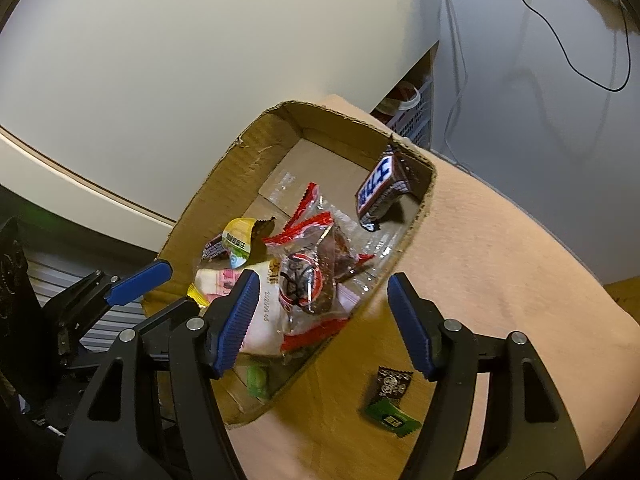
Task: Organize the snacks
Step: 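Open both tools to drop the snacks into the box and withdraw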
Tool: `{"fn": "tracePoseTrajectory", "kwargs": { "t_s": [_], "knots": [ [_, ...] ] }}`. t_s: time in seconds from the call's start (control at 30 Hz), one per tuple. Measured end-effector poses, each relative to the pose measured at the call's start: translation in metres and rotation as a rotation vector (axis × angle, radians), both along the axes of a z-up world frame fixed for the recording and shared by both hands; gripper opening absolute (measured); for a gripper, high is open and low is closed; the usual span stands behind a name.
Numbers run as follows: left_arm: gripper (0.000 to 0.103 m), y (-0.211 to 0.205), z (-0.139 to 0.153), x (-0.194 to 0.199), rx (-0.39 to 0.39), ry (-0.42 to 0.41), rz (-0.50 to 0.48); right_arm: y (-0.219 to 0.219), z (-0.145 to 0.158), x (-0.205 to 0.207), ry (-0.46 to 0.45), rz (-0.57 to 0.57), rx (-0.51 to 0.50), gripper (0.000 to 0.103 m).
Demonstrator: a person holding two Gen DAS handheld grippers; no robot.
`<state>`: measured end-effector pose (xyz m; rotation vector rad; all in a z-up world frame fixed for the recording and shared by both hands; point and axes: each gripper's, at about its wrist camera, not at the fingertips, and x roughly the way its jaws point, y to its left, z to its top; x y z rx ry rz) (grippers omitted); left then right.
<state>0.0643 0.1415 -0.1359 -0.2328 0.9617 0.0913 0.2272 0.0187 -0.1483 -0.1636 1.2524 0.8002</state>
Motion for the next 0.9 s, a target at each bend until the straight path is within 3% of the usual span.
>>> {"fn": "tracePoseTrajectory", "kwargs": {
  "t_s": [0.47,0.9],
  "knots": [
    [0.044,-0.032,0.012,-0.002,0.018,-0.034,-0.071,-0.045,0.007,0.002,-0.047,-0.077,-0.004,0.069],
    [0.044,-0.053,0.012,-0.008,-0.011,-0.033,-0.112,-0.09,0.003,-0.006,-0.102,-0.084,-0.02,0.069]
  ]
}}
